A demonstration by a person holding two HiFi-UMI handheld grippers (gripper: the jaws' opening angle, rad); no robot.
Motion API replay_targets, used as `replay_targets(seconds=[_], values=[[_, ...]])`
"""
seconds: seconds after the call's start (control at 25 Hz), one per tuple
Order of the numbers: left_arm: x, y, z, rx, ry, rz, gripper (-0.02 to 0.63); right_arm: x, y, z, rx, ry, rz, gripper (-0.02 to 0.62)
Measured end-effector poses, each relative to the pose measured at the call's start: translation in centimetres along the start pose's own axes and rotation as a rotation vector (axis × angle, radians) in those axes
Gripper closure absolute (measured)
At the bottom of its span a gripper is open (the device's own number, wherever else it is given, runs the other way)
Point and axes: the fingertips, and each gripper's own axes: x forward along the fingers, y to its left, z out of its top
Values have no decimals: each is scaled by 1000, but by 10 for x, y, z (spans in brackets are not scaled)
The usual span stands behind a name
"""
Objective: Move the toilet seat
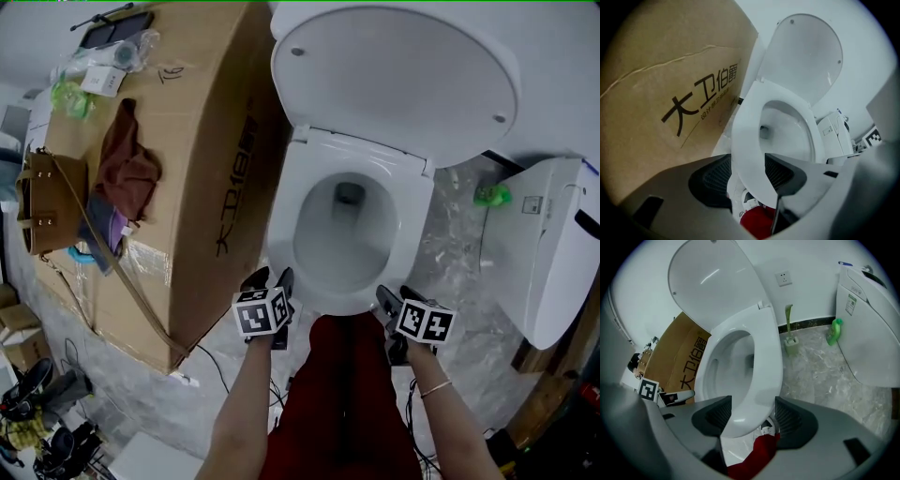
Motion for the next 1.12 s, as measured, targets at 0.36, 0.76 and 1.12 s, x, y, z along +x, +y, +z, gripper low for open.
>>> replay_targets(seconds=[0.36,0.76,1.12], values=[[20,-1,-10,-92,56,-48,391,6,-16,-11,81,23,-32,311],[19,-1,-10,-86,69,-49,390,21,-8,-7,131,43,11,311],[-2,-6,-2,-86,48,-68,390,0,3,-1,202,20,67,311]])
